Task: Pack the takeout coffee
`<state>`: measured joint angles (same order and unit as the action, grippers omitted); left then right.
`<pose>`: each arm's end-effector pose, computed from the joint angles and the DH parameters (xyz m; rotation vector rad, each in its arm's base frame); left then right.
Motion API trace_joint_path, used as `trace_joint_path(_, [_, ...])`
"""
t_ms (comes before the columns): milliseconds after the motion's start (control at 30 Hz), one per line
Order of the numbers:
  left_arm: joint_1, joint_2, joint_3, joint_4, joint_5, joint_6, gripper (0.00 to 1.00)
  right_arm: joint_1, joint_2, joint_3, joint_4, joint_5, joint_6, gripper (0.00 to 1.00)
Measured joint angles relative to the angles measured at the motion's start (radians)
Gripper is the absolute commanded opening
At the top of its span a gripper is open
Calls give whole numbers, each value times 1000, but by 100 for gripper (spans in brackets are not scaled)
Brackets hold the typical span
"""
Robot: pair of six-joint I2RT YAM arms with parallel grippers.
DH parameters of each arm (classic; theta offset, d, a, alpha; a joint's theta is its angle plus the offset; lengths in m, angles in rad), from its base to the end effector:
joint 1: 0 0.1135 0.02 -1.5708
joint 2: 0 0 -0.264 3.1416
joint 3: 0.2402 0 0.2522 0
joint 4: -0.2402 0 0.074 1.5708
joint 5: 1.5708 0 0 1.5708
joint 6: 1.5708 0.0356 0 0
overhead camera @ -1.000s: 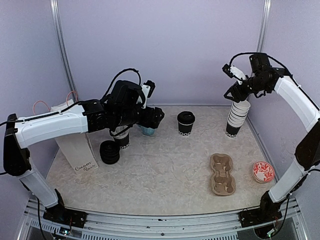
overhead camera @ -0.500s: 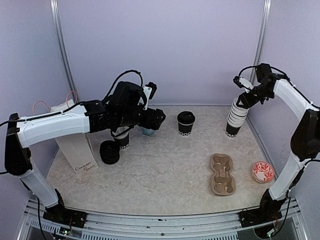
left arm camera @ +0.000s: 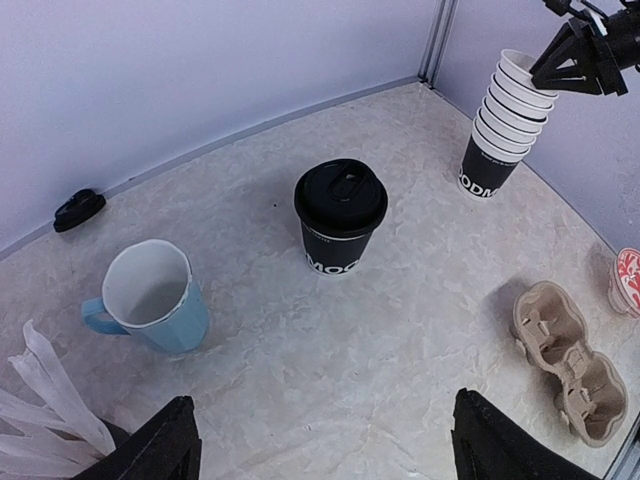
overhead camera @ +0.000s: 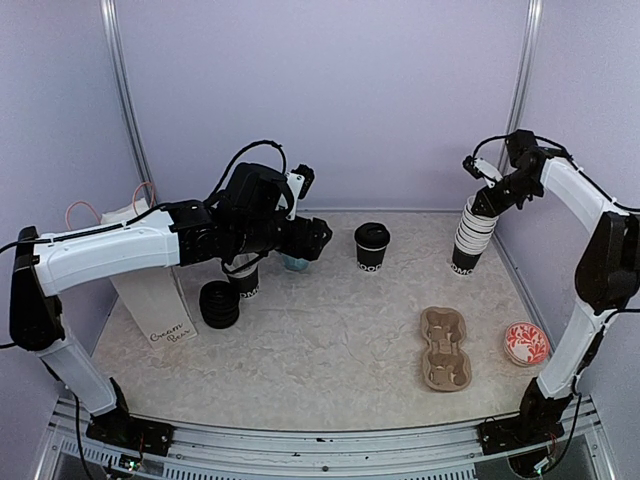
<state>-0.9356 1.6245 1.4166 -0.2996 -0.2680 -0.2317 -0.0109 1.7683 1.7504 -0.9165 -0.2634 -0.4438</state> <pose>0.2336 -0.3010 0.3326 0.5627 2.0109 -0.4405 0.3823 0.0051 0.3408 -0.6337 2.3818 0.1350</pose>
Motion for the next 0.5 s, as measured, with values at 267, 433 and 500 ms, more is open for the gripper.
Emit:
trace_joint_path(267, [0,0,0,0,0,-5,85,0,19,24,-12,-10,1,7])
trace_joint_path(433, [0,0,0,0,1,-6,85,-1,19,51,-28,-13,3,0])
trace_joint_path(500, [0,0,0,0,1,-6,85,-1,19,65,-38,-13,3,0])
